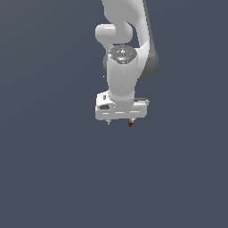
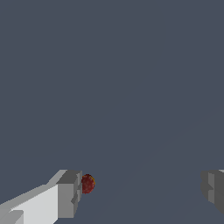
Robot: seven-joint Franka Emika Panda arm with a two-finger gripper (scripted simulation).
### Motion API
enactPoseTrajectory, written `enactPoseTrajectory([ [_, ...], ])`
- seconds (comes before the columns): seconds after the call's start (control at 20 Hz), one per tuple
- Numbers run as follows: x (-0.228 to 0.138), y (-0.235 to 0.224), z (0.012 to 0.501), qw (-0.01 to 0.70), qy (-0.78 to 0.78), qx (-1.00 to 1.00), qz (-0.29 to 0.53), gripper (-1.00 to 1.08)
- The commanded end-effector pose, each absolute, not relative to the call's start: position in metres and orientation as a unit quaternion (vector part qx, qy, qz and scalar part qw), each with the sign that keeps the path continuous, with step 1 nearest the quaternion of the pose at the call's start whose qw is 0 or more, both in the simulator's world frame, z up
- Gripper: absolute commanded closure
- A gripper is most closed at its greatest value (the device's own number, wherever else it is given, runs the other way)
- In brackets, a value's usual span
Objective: Pick up the object and move it to a goal position.
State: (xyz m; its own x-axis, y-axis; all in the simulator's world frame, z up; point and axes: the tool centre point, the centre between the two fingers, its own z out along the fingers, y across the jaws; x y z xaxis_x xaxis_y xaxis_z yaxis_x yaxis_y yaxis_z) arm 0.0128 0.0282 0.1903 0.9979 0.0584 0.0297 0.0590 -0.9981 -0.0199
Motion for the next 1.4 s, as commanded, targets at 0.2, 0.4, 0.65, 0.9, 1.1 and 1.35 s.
enactPoseTrajectory([
  [0.2, 0.011, 0.027, 0.187, 0.008, -0.037, -0.999, -0.010, -0.92],
  [0.4, 0.008, 0.025, 0.182, 0.006, -0.049, -0.999, -0.003, -0.92],
  [0.65, 0.008, 0.026, 0.181, 0.006, -0.051, -0.999, -0.003, -0.92],
  [0.9, 0.005, 0.028, 0.176, 0.004, -0.070, -0.998, -0.002, -0.92],
  [1.1, 0.001, 0.031, 0.169, 0.002, -0.100, -0.995, -0.002, -0.92],
  [1.35, -0.007, 0.038, 0.156, -0.001, -0.155, -0.988, -0.001, -0.92],
])
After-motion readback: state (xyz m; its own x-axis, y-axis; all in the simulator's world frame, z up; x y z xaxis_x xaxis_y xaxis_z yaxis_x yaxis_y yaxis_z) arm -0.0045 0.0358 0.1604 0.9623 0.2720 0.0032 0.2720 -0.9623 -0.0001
